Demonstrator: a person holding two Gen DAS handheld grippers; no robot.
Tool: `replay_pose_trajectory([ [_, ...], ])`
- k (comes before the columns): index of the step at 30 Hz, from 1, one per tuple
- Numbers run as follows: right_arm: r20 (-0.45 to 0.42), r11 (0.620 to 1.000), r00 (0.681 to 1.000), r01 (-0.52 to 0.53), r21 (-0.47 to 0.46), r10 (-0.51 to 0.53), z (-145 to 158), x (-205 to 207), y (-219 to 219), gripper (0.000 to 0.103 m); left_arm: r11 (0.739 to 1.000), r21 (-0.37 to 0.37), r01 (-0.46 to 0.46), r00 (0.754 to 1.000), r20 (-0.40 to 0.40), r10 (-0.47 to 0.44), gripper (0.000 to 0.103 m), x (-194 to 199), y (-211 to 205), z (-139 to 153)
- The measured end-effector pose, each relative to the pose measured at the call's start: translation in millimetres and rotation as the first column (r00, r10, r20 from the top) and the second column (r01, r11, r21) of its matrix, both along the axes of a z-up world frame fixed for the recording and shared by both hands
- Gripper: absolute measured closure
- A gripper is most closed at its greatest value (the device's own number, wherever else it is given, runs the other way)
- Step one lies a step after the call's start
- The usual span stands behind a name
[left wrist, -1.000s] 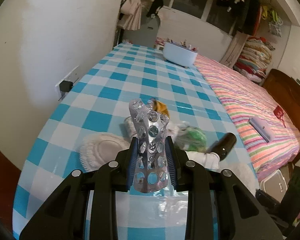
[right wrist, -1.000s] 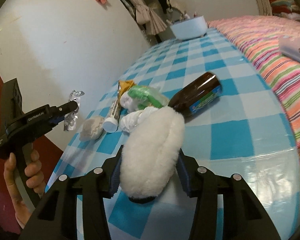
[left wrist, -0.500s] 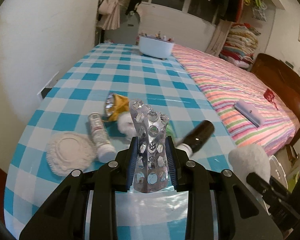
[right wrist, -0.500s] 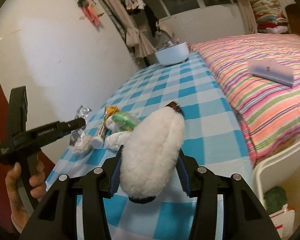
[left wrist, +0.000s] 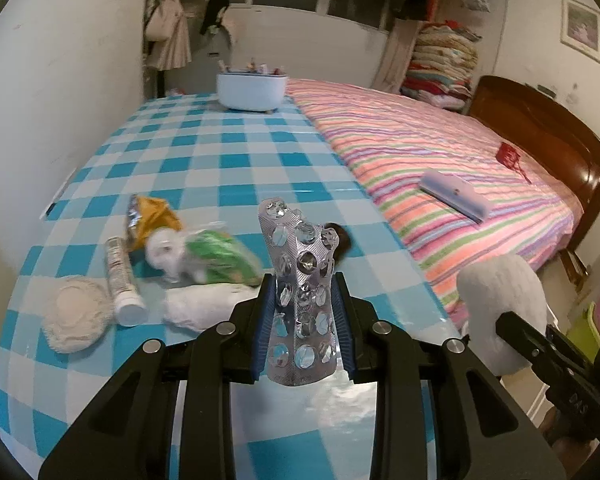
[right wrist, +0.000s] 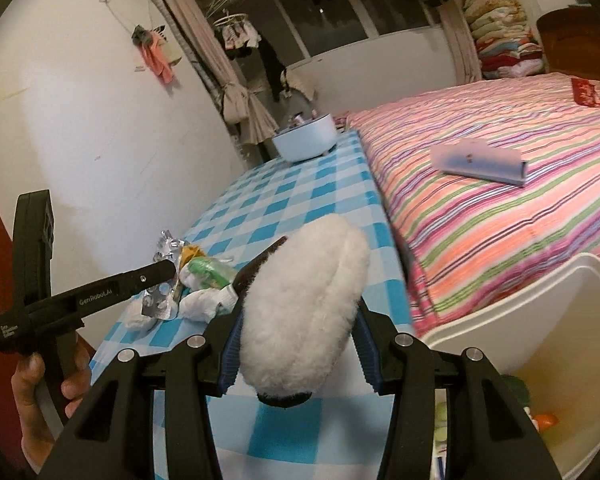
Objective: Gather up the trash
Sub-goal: 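Grasp the white fluffy pad with the right tool and carry it toward the bin, then drop the fluffy pad and blister pack into the white bin with both tools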
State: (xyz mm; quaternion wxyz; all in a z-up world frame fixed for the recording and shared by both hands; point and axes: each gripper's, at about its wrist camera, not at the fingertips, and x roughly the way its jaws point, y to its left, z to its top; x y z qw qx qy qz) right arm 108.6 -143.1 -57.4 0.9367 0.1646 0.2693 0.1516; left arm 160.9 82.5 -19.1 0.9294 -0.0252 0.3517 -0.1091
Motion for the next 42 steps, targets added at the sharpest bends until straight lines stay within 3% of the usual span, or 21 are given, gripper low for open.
replay_pose_trajectory([
  [12, 0.047, 0.992, 0.991, 0.127, 0.003, -0.127, 8.0, -29.6, -52.9, 0.057, 0.990, 0.051, 0.131, 0.991, 0.011, -0.132, 0.075, -14.0, -73.2, 2.3],
  [19, 0.123, 0.968, 0.965, 0.242, -0.063, -0.233, 16.3, -54.4, -76.4, 0.057, 0.978, 0.083, 0.191, 0.981, 0.020, -0.194, 0.075, -27.2, -109.2, 3.3],
  [30, 0.176, 0.937, 0.933, 0.333, -0.103, -0.312, 17.8, -78.7, -99.1, 0.054, 0.955, 0.138, 0.264, 0.963, 0.021, -0.269, 0.075, -46.3, -149.7, -0.5],
  [33, 0.190, 0.930, 0.923, 0.355, -0.091, -0.334, 18.7, -83.4, -104.6, 0.047, 0.951, 0.143, 0.274, 0.960, 0.021, -0.280, 0.075, -50.2, -155.7, 0.1],
  [35, 0.209, 0.927, 0.915, 0.368, -0.075, -0.346, 20.7, -86.6, -107.6, 0.038, 0.949, 0.144, 0.280, 0.958, 0.022, -0.286, 0.075, -52.7, -159.0, 0.8],
  [42, 0.241, 0.913, 0.890, 0.406, -0.031, -0.388, 21.1, -94.2, -115.4, 0.031, 0.942, 0.152, 0.299, 0.952, 0.023, -0.306, 0.074, -57.1, -164.6, -1.0],
])
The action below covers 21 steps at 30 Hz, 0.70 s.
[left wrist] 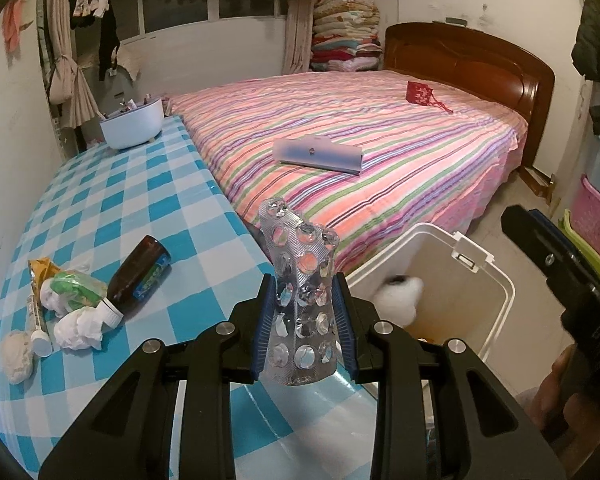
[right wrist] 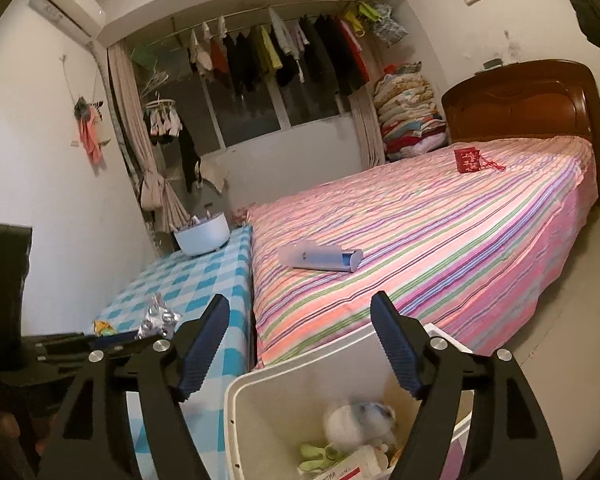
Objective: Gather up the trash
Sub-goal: 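Drop the fluffy pad and blister pack into the white bin with both tools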
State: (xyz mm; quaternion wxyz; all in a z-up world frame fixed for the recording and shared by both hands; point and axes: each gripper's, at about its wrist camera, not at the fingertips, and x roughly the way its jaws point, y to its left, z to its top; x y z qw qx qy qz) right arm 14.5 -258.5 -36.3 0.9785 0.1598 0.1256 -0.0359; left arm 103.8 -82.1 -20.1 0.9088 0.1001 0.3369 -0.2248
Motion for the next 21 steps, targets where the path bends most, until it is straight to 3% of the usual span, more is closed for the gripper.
replay_pose_trajectory([
  [7, 0.068, 0.998, 0.996, 0.058, 0.039, -0.061, 3.7, -11.8, -7.5, 0.031, 0.999, -0.022, 0.043, 0.999, -0.033, -0.043, 0.074, -0.3, -8.6, -2.6],
  [15, 0.083, 0.994, 0.993, 0.082, 0.067, -0.087, 6.4, -17.0, -19.2, 0.031, 0.988, -0.079, 0.132, 0.987, -0.087, -0.138, 0.073, -5.1, -29.0, -4.9],
  [21, 0.090, 0.992, 0.991, 0.097, 0.081, -0.104, 6.3, -19.8, -21.3, 0.031, 0.978, -0.092, 0.188, 0.978, -0.079, -0.195, 0.072, -10.6, -45.1, -6.1],
])
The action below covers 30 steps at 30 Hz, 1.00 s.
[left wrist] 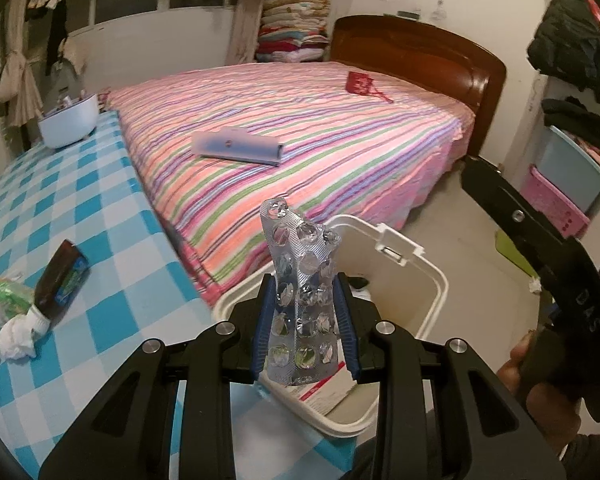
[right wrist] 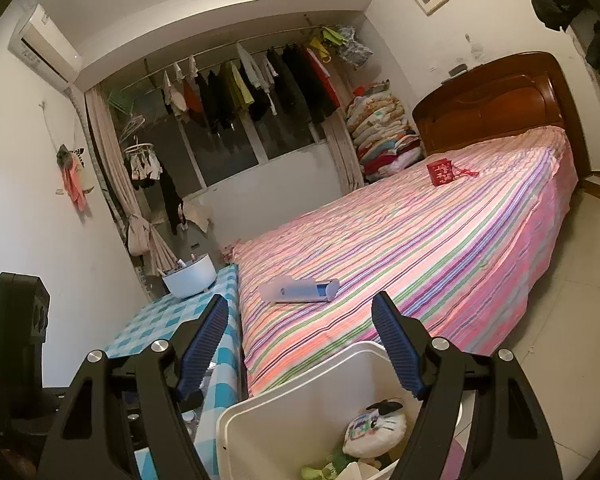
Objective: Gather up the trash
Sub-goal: 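Drop the fluffy pad and blister pack into the white bin with both tools, then move both tools back over the table toward the lace pad and plastic bag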
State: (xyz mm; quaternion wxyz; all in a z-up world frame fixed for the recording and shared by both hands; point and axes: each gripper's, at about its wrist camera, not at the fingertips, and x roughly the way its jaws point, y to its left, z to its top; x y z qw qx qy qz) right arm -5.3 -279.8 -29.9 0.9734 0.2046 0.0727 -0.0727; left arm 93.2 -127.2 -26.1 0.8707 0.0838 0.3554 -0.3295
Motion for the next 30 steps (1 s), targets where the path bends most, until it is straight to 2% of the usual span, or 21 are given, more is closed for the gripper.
replay_pose_trajectory([
  [2, 0.000, 1.000, 1.000, -0.001, 0.006, 0.001, -0.5, -0.2, -0.9, 0.031, 1.000, -0.001, 0.009, 1.000, 0.006, -0.009, 0.068, -1.4, -3.5, -1.6],
  [4, 0.003, 1.000, 1.000, 0.000, 0.006, 0.000, -0.2, -0.7, -0.7, 0.031, 1.000, -0.003, 0.018, 1.000, 0.015, -0.018, 0.043, -3.3, -6.2, -2.4],
  [5, 0.002, 1.000, 1.000, 0.001, 0.005, -0.001, -0.3, -0.6, -0.8, 0.031, 1.000, 0.000, 0.008, 0.999, 0.032, -0.008, 0.021, -4.9, -7.1, -1.8],
  [6, 0.002, 1.000, 1.000, 0.001, 0.003, -0.001, -0.3, -0.6, -0.6, 0.031, 1.000, -0.001, -0.016, 0.998, 0.064, 0.016, 0.012, -7.0, -6.1, 0.0],
  [9, 0.002, 1.000, 1.000, 0.002, 0.010, -0.002, -0.5, -0.4, -1.2, 0.031, 0.999, -0.003, -0.043, 0.991, 0.123, 0.043, 0.012, -10.2, -1.6, 7.6],
  [13, -0.002, 1.000, 1.000, -0.008, 0.018, 0.008, 0.2, 0.3, 1.1, 0.031, 0.993, -0.003, -0.116, 0.983, 0.143, 0.115, 0.012, -0.3, 16.0, 15.6],
  [18, -0.010, 0.999, 0.999, -0.044, 0.006, 0.044, 4.2, 5.5, 8.3, 0.031, 0.977, -0.045, -0.207, 0.972, 0.105, 0.211, 0.011, 20.4, 48.9, 21.5],
  [30, -0.071, 0.989, 0.987, -0.147, -0.029, 0.145, 5.1, 29.6, 46.1, 0.030, 0.906, -0.103, -0.411, 0.909, 0.032, 0.416, 0.011, 52.7, 138.2, 21.4],
])
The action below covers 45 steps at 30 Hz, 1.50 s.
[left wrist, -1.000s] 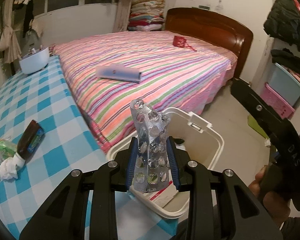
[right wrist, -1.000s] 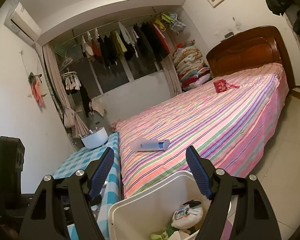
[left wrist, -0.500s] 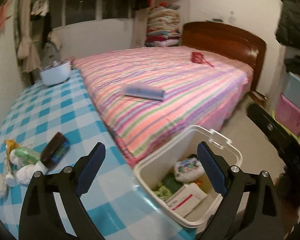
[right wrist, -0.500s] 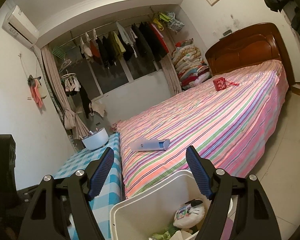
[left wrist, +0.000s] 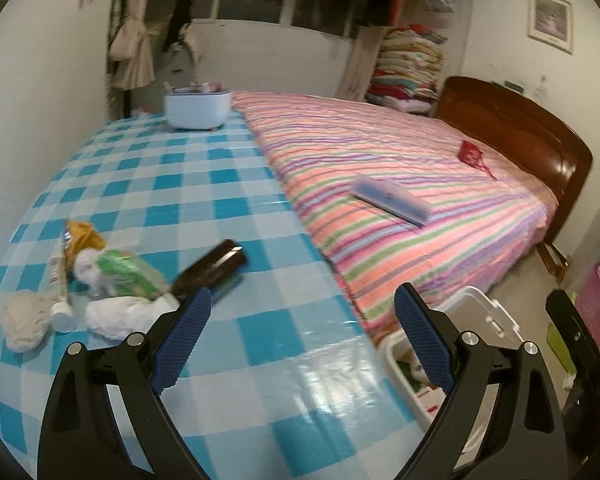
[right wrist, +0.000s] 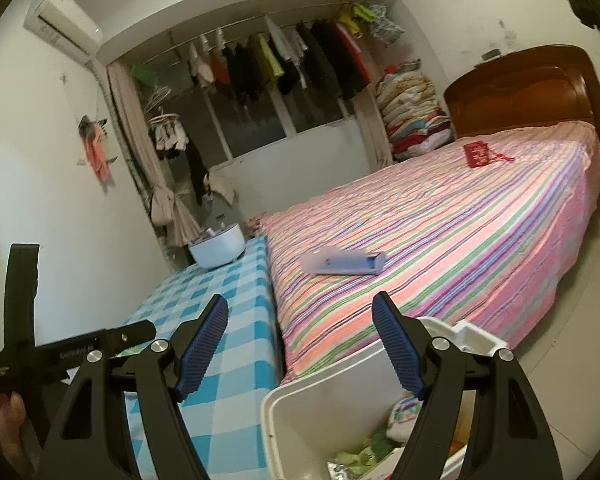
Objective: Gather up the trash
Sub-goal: 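Move both tools back over the table toward the lace pad and plastic bag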
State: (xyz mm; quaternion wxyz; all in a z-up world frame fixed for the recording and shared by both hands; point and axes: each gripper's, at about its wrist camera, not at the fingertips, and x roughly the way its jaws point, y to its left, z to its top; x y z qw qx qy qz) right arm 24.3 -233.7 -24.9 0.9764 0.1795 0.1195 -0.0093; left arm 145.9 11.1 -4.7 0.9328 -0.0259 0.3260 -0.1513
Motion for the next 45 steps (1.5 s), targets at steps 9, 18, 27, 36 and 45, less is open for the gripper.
replay_pose_trajectory([
  [9, -0.044, 0.996, 0.995, -0.085, -0.034, 0.084, -5.2, 18.5, 38.3, 0.030, 0.991, -0.035, -0.133, 0.991, -0.016, 0.132, 0.011, 7.5, 63.3, -0.9],
  [18, -0.087, 0.986, 0.984, -0.159, -0.051, 0.154, -11.1, 34.3, 73.8, 0.030, 0.954, -0.057, -0.294, 0.955, -0.067, 0.290, 0.011, 12.4, 132.9, -11.4],
  [27, -0.117, 0.976, 0.972, -0.210, -0.060, 0.202, -19.5, 45.2, 97.8, 0.030, 0.874, -0.090, -0.478, 0.874, -0.142, 0.464, 0.011, 12.0, 206.2, -26.1],
  [36, -0.151, 0.969, 0.963, -0.236, -0.077, 0.223, -27.0, 55.0, 117.4, 0.030, 0.823, -0.053, -0.565, 0.814, -0.199, 0.546, 0.011, 21.6, 246.8, -47.7],
  [45, -0.178, 0.963, 0.954, -0.257, -0.082, 0.239, -32.9, 63.6, 130.6, 0.030, 0.831, -0.053, -0.553, 0.814, -0.247, 0.526, 0.011, 36.2, 249.1, -59.9],
])
